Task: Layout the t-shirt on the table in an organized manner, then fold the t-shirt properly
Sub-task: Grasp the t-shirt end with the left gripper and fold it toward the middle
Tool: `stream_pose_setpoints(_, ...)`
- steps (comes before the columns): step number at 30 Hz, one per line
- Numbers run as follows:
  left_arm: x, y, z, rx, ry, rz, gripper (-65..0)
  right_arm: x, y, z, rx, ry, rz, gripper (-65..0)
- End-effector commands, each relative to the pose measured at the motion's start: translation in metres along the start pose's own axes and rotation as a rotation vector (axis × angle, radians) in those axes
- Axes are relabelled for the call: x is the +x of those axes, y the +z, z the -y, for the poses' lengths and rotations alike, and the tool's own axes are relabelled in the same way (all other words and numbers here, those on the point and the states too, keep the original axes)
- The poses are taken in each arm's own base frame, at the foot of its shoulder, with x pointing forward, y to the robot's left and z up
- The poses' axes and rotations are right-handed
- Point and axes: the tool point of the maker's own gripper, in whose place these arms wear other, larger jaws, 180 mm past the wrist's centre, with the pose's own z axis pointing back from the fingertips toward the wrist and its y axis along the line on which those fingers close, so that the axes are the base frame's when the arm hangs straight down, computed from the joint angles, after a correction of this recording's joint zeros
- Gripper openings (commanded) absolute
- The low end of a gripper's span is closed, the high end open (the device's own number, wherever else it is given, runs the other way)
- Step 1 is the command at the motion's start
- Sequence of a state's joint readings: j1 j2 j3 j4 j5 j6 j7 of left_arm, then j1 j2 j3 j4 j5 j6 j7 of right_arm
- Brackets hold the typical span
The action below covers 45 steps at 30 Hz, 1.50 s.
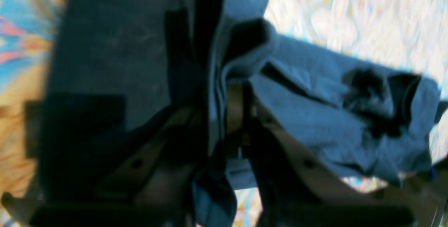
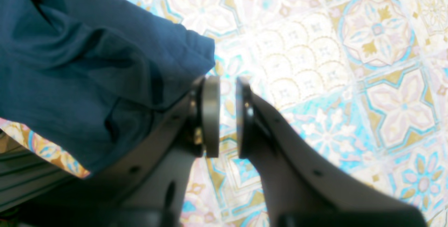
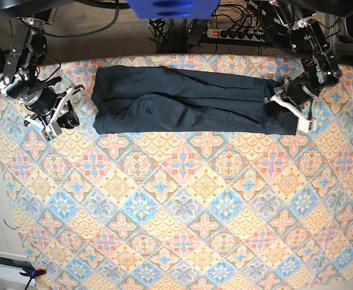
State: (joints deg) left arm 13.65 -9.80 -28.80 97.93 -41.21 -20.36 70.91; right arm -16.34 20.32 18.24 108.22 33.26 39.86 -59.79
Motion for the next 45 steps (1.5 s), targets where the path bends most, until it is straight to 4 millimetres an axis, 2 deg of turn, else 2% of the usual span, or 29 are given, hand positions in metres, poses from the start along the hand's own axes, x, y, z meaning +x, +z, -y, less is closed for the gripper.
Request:
stream_pose_setpoints(1, 0.011, 0.000, 0.010, -0.034, -0.017, 0.037, -65.0, 0.014, 0.005, 0.005, -0.011, 0.025, 0.041, -57.5)
stream_pose_setpoints(8, 0.006, -0.009, 0.026, -0.074, -0.025, 0.022, -65.0, 0.014, 0.005, 0.005, -0.011, 0.025, 0.043, -57.5)
stream_pose_setpoints(13, -0.002, -0.013, 0.024, -0.076, -0.005, -0.003, -64.4, 0.015, 0.005, 0.005, -0.012, 0.026, 0.044, -57.5)
stream_pose_setpoints(16, -0.004, -0.013, 0.023, -0.081, 0.004, -0.010, -50.9, 0.015, 0.005, 0.005, -0.012, 0.026, 0.044, -57.5)
stream_pose_setpoints(18, -0.003, -0.012, 0.025, -0.094, 0.002, -0.005, -37.4, 0.015, 0.005, 0.005, -0.012, 0.026, 0.044, -57.5)
stream_pose_setpoints(20, 0.003, -0.007, 0.026, -0.127, 0.002, 0.008, -26.8, 0.015, 0.005, 0.005, -0.012, 0.026, 0.044, -57.5)
stream_pose_setpoints(21, 0.004, -0.003, 0.030, -0.167, -0.002, 0.015, -23.1, 0.015, 0.005, 0.005, -0.012, 0.026, 0.044, -57.5)
stream_pose_setpoints(23, 0.014, 0.006, 0.039, -0.244, -0.009, 0.040, -20.5, 0.015, 0.005, 0.005, -0.012, 0.026, 0.044, -57.5)
stream_pose_setpoints(25, 0.031, 0.019, 0.042, -0.298, -0.011, 0.082, -20.3, 0.015, 0.005, 0.005, -0.012, 0.026, 0.044, -57.5)
stream_pose_setpoints(27, 0.042, 0.029, 0.034, -0.294, -0.008, 0.109, -20.3, 0.015, 0.005, 0.005, -0.012, 0.026, 0.044, -57.5)
stream_pose_setpoints(32, 0.052, 0.040, 0.010, -0.214, -0.018, 0.134, -20.3, 0.015, 0.005, 0.005, -0.012, 0.026, 0.044, -57.5)
stream_pose_setpoints(36, 0.044, 0.037, -0.009, -0.104, -0.073, 0.083, -20.4, 0.014, 0.005, 0.005, -0.011, 0.025, 0.043, -57.5)
stream_pose_setpoints(39, 0.034, 0.030, -0.009, -0.078, -0.110, 0.035, -22.7, 0.013, 0.005, 0.005, -0.010, 0.023, 0.039, -57.5)
stream_pose_setpoints(43, 0.001, 0.002, 0.005, -0.051, -0.247, -0.119, -35.3, 0.013, 0.005, 0.004, -0.007, 0.024, 0.038, -57.5)
stream_pose_setpoints(45, -0.005, -0.013, 0.021, -0.057, -0.334, -0.169, -41.7, 0.013, 0.005, 0.004, -0.007, 0.024, 0.038, -57.5)
